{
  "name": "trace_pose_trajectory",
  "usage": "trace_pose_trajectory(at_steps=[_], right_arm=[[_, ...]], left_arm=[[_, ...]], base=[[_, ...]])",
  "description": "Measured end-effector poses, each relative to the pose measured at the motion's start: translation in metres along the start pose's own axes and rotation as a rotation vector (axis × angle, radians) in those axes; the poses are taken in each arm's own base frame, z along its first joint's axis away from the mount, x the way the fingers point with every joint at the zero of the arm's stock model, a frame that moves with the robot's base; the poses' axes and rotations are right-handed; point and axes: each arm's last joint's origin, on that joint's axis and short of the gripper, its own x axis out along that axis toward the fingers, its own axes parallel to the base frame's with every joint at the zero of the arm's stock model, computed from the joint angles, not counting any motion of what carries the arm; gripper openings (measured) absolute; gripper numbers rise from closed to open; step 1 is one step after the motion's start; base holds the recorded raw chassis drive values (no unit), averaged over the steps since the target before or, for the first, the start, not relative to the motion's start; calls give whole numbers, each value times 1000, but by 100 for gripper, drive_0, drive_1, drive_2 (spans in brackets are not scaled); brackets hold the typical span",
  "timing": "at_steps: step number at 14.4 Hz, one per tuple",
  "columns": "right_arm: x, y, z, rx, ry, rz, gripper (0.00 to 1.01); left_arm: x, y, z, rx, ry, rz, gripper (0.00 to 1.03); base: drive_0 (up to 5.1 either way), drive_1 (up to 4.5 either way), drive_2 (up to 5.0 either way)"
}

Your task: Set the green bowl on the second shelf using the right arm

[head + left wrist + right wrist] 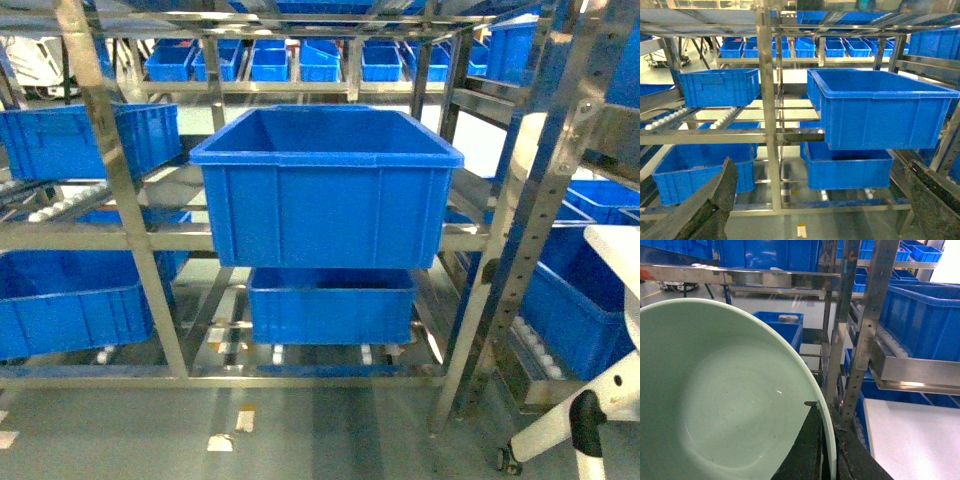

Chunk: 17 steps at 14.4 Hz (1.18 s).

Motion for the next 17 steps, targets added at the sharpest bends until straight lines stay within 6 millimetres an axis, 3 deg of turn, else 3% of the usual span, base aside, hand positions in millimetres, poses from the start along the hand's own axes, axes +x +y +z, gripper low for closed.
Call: trace_pose_trajectory(at_steps=[11,17], right_arm=[[-1,0,0,0,-1,0,2],[-1,0,0,-1,-3,-2,2]], left_arm=[[0,0,0,0,-2,2,98],[0,0,0,0,-1,2,98]], base=[[-485,255,255],[0,0,0]])
